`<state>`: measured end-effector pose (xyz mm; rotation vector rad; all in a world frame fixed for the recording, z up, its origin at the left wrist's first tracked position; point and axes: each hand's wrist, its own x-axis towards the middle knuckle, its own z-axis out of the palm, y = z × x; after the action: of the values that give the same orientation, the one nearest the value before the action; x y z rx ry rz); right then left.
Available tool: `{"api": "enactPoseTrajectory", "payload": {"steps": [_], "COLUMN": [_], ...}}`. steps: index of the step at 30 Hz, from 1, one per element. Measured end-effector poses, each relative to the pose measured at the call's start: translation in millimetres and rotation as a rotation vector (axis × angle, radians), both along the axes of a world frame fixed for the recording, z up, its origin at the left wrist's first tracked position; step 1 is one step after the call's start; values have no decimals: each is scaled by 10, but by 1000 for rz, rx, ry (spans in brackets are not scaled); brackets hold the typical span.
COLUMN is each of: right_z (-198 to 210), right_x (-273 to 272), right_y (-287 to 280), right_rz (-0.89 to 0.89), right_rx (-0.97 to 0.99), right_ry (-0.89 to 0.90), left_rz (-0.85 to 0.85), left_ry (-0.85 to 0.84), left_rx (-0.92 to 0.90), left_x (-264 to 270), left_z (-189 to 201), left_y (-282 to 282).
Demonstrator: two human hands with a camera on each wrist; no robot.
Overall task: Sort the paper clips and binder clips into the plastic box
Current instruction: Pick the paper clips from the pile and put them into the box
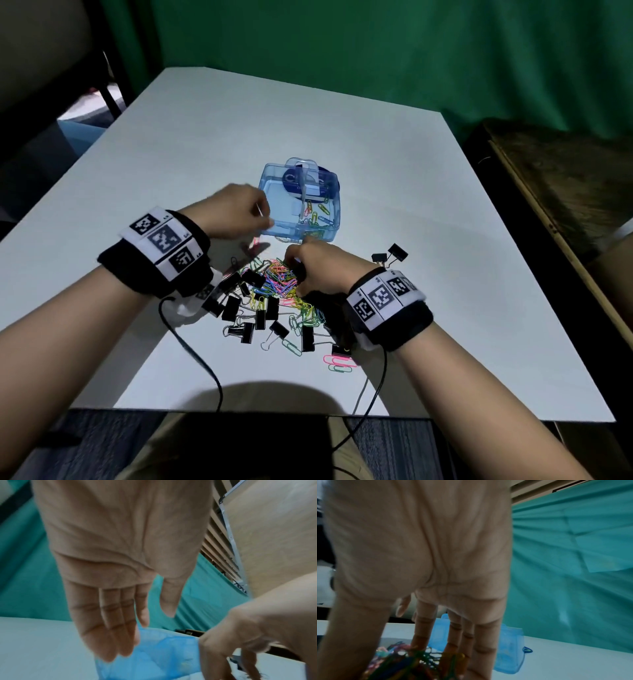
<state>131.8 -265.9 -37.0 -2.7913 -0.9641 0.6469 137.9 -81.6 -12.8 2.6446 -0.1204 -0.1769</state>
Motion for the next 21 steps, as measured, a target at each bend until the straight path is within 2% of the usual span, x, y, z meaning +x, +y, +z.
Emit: {"api": "enactPoseTrajectory", "payload": {"steps": [3, 7, 11, 16, 21], "right_z": [36, 110, 170, 224, 532], "right_x": [17, 89, 155, 171, 342], "right_y": [18, -50, -171, -328, -386], "right_rz": [-1, -126, -313, -503, -632], "right_rx": [36, 181, 376, 601, 900], "right_ry": [-15, 0, 83, 282, 290], "left_rz": [230, 361, 334, 301, 258], "left_ry": [-47, 119, 179, 196, 203], "left_rx": [-103, -215, -224, -357, -349], "left_x": [160, 268, 326, 343, 325], "left_z": [-13, -127, -221, -270, -282], "left_y": [107, 143, 134, 105, 119]}}
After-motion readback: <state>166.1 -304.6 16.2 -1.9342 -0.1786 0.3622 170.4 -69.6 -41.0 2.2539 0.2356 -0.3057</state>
